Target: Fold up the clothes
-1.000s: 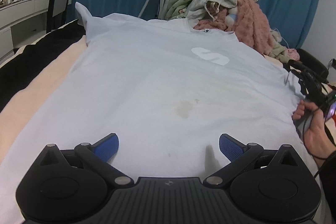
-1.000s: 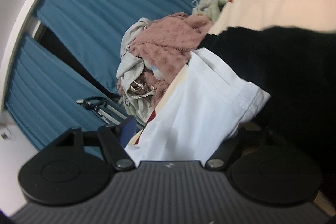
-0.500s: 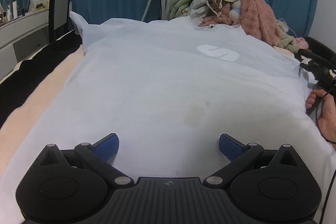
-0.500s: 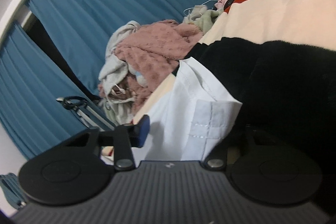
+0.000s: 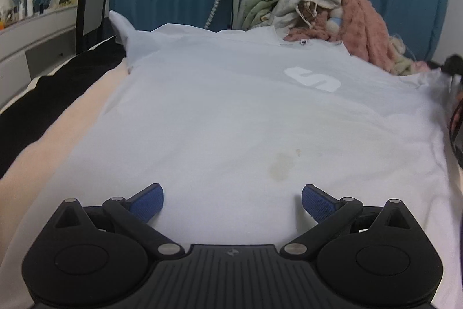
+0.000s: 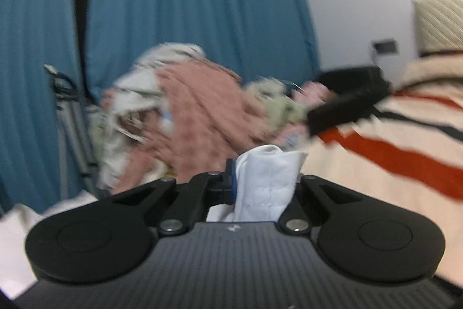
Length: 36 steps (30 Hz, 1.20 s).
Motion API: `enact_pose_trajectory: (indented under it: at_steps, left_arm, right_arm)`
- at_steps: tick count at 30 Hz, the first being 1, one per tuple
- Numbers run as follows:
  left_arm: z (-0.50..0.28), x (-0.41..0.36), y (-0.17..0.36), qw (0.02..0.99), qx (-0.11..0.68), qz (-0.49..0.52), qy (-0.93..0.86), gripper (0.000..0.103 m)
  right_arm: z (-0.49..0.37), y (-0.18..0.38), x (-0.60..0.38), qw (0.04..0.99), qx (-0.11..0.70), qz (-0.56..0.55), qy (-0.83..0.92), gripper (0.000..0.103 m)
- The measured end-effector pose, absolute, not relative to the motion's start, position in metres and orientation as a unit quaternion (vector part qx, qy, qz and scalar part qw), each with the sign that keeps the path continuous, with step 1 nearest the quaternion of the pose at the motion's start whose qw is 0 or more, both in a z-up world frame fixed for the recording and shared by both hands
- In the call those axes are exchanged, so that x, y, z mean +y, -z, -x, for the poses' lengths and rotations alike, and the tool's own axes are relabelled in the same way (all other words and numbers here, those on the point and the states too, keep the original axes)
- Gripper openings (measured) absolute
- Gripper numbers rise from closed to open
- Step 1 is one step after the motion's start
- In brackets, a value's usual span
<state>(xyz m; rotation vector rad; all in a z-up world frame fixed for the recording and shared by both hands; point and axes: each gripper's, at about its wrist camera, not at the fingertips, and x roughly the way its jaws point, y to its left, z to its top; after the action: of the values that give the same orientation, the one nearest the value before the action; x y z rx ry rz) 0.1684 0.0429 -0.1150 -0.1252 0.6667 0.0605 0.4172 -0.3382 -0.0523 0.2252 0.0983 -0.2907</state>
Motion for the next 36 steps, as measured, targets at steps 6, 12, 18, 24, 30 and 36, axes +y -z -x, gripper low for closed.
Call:
enact_pose_trajectory:
  at_steps: [6, 12, 18, 24, 30, 36]
  left_arm:
    - [-0.164, 0.058, 0.097, 0.951, 0.294, 0.071, -0.067, 0.103]
    - [-0.162, 0.085, 0.081, 0.953, 0.258, 0.078, -0.137, 0.102]
    - [-0.16, 0.117, 0.078, 0.946, 0.251, 0.125, -0.165, 0.102]
    - [-0.156, 0.132, 0.081, 0.939, 0.257, 0.151, -0.173, 0.102]
    - [-0.154, 0.128, 0.078, 0.943, 0.249, 0.147, -0.165, 0.102]
    - [-0.144, 0.117, 0.066, 0.955, 0.23, 0.122, -0.145, 0.102]
  right_arm:
    - [-0.415, -0.009, -0.237, 0.994, 0.046, -0.004, 0.095, 0.005]
    - [-0.431, -0.007, -0.104, 0.992, 0.064, 0.103, 0.021, 0.005]
    - [-0.46, 0.04, 0.008, 0.975, 0.149, 0.158, -0.052, 0.008]
    - [-0.466, 0.074, 0.023, 0.967, 0.211, 0.106, -0.094, 0.091]
    - [-0.434, 0.05, -0.018, 0.977, 0.184, 0.044, -0.103, 0.093]
    - [-0.367, 0.025, -0.069, 0.981, 0.156, 0.031, -0.111, 0.093]
